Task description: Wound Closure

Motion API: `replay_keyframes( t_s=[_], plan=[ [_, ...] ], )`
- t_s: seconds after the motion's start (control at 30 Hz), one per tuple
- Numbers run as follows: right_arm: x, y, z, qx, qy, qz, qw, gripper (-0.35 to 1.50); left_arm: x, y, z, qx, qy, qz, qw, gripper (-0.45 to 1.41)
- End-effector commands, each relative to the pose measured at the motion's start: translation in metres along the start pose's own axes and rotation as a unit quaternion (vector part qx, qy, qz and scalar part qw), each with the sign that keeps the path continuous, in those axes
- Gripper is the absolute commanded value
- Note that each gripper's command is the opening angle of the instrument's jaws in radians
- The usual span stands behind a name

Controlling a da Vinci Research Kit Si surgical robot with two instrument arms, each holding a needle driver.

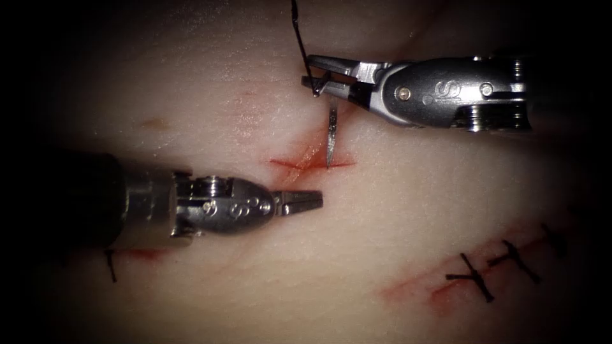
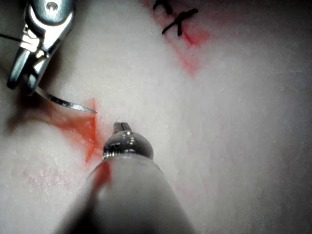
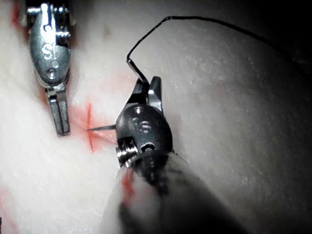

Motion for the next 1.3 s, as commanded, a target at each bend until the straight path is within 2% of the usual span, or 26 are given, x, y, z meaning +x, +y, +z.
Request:
replay_keyframes(
  t_s=[0.03, 0.37, 0.87, 1.3],
  plan=[
    [-0.0002, -0.0004, 0.0011, 0.0, 0.002, -0.004, 1.0, -0.35, -0.0006, 0.0005, 0.0011, -0.001, -0.006, -0.001, 1.0, -0.22],
    [-0.0008, -0.0018, 0.0026, 0.004, 0.029, -0.065, 0.997, -0.35, -0.0023, 0.0019, 0.0024, -0.019, -0.005, -0.011, 1.0, -0.23],
    [-0.0026, -0.0029, 0.0027, -0.01, 0.041, -0.18, 0.983, -0.35, -0.0017, 0.0031, 0.0014, -0.027, 0.0, -0.012, 1.0, -0.23],
    [-0.0048, -0.0051, 0.003, -0.023, 0.029, -0.202, 0.979, -0.35, -0.0017, 0.0032, 0.0009, -0.031, 0.001, -0.012, 0.999, -0.23]
  ],
)
